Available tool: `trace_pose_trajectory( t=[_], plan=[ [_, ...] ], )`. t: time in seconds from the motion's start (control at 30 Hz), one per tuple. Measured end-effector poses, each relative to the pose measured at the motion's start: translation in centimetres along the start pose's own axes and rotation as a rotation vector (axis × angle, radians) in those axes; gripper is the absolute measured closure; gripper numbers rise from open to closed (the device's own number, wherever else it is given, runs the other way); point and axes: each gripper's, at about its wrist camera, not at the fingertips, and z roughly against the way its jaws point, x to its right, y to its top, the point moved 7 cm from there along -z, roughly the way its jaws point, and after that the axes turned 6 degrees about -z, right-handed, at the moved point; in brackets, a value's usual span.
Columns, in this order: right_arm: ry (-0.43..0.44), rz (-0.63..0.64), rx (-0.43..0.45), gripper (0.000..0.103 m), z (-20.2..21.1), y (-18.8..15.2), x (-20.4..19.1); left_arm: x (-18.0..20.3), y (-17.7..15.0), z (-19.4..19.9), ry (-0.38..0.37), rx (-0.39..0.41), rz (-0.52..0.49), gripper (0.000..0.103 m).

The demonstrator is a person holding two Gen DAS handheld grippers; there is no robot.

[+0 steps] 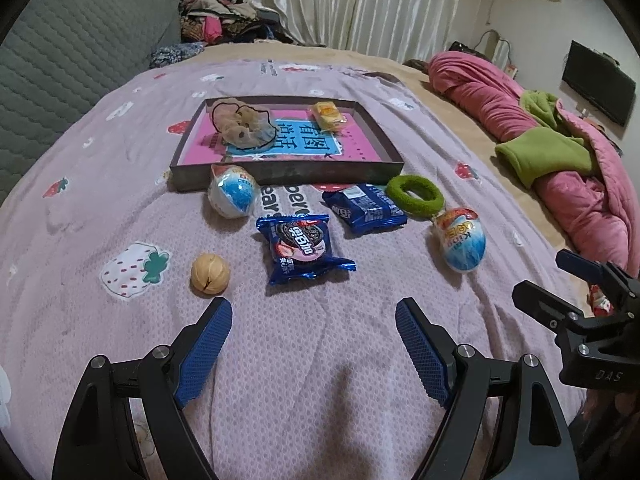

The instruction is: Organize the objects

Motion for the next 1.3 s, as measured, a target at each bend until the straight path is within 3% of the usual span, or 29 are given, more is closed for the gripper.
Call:
trace_pose_trajectory(
  t=[1.3],
  plan=[
    [0.029, -0.034, -0.035, 0.002, -4.2, 1.7, 0.8, -0.5, 1.7, -4.4, 0.011, -0.033, 0.033, 0.018]
  ],
)
